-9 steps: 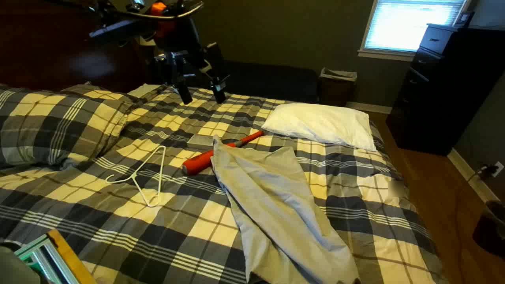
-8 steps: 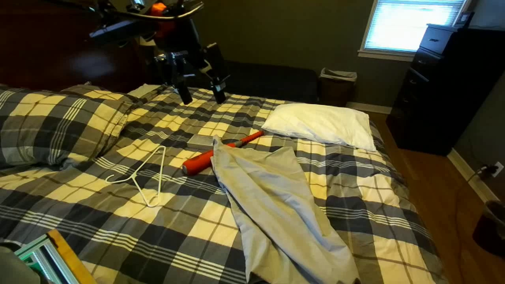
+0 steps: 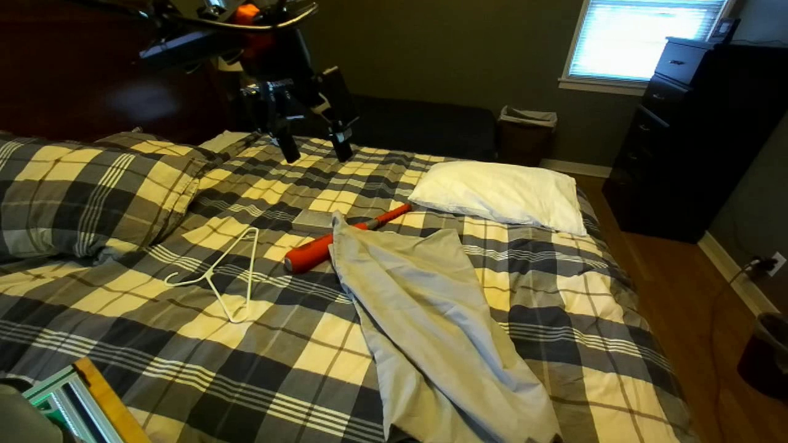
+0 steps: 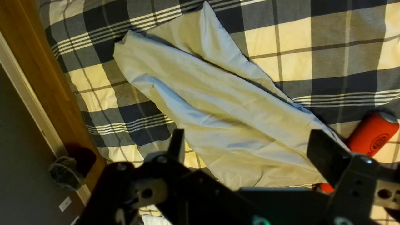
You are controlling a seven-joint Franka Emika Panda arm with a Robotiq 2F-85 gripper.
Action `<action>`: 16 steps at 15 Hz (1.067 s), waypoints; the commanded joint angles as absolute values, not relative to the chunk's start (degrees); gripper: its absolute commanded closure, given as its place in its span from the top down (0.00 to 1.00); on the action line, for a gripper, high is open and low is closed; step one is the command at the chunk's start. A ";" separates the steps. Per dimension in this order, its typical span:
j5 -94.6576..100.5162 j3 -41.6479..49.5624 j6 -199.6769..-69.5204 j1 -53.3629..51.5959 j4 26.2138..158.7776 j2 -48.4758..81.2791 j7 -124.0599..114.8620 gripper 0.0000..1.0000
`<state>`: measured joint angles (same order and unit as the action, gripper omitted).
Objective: Arrange the cloth
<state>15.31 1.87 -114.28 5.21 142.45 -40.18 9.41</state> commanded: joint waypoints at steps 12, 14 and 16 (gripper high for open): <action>15.77 2.47 -114.05 4.41 142.33 -40.16 9.00 1.00; 15.77 2.47 -114.05 4.41 142.33 -40.16 9.00 1.00; 16.88 2.03 -116.34 5.45 142.99 -39.88 6.91 1.00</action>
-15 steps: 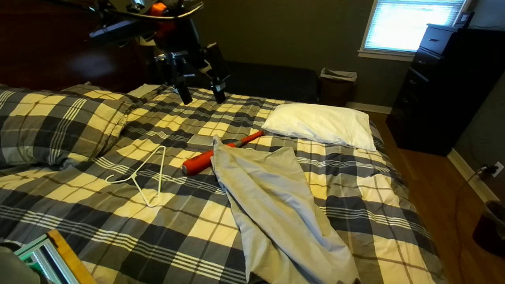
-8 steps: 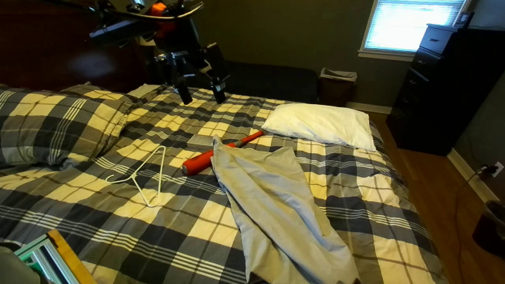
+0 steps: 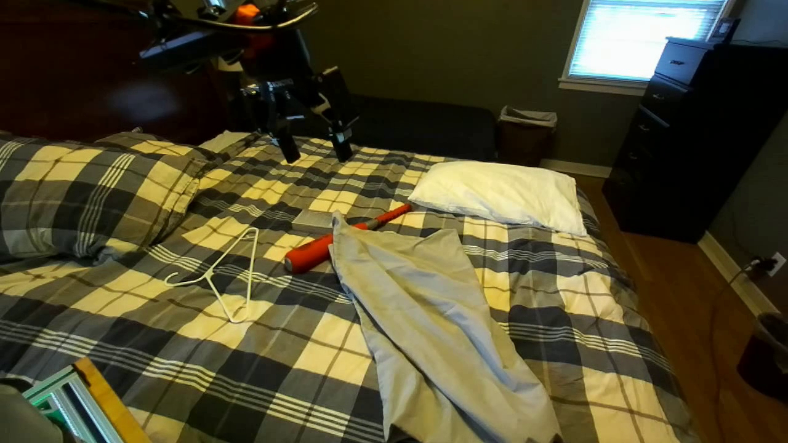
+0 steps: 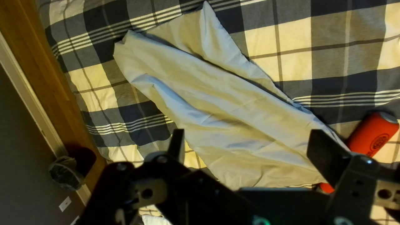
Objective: Arrange the cloth
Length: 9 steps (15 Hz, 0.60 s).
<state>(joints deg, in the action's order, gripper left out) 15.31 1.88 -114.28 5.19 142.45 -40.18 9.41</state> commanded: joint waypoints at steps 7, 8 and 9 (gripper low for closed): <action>23.78 2.74 -122.12 11.04 148.12 -34.14 0.24 1.00; 23.81 3.33 -121.38 11.18 149.06 -33.37 1.05 1.00; 24.12 3.87 -120.73 11.44 149.93 -32.13 1.94 1.00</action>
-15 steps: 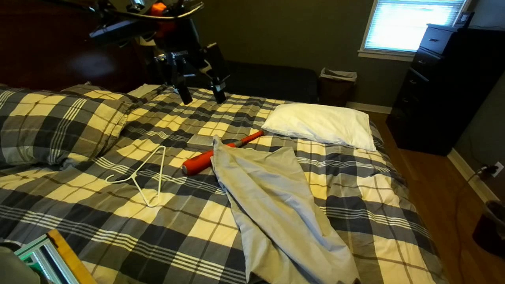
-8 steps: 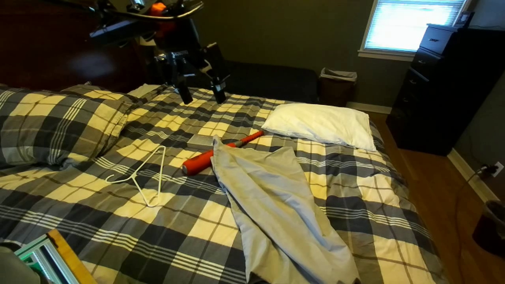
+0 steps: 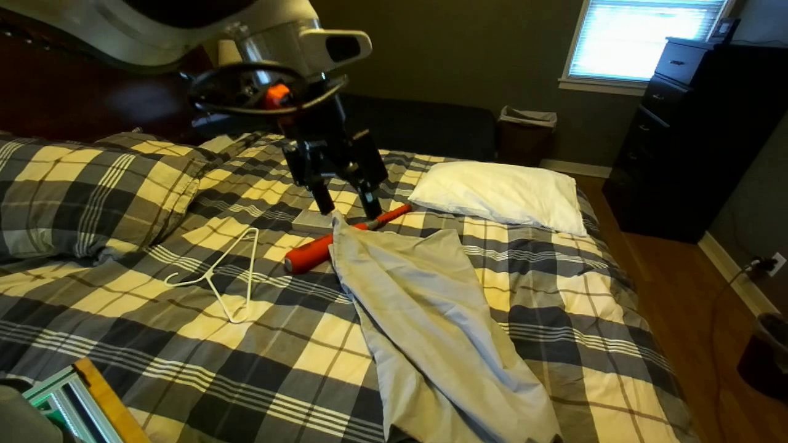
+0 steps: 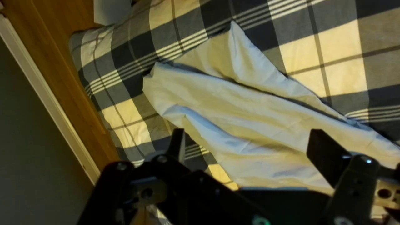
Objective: Arrange the cloth
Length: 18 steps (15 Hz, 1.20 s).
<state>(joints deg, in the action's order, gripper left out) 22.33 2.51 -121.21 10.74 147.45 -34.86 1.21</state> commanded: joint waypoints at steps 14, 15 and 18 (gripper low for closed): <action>28.42 6.73 -122.28 12.35 155.74 -27.95 5.36 1.00; 28.35 7.27 -123.97 11.96 156.72 -28.11 6.61 1.00; 28.56 9.00 -128.97 11.81 159.83 -27.74 11.15 1.00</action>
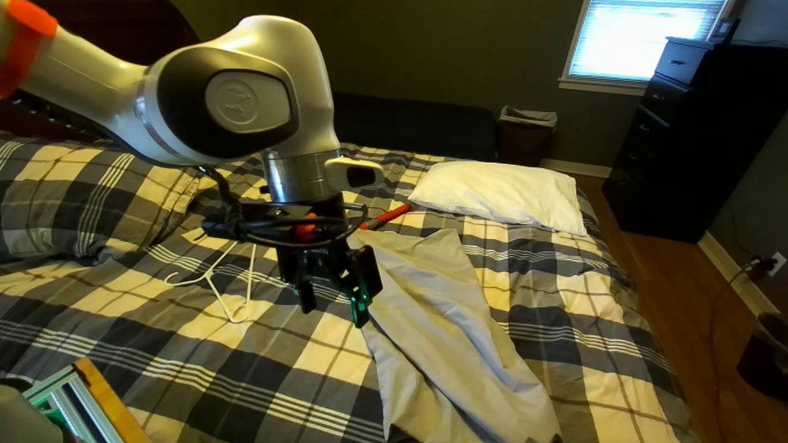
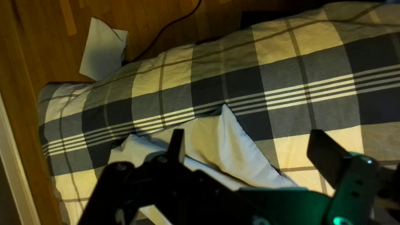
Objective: Arrange the cloth
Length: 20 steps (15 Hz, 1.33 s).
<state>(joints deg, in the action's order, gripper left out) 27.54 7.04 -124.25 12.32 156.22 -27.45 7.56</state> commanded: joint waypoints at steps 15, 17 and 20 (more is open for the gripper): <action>27.54 12.54 -138.92 11.98 157.53 -22.35 27.75 1.00; 29.55 12.62 -143.38 11.72 157.49 -20.41 29.02 1.00; 30.52 12.57 -150.14 11.50 157.66 -15.62 29.45 1.00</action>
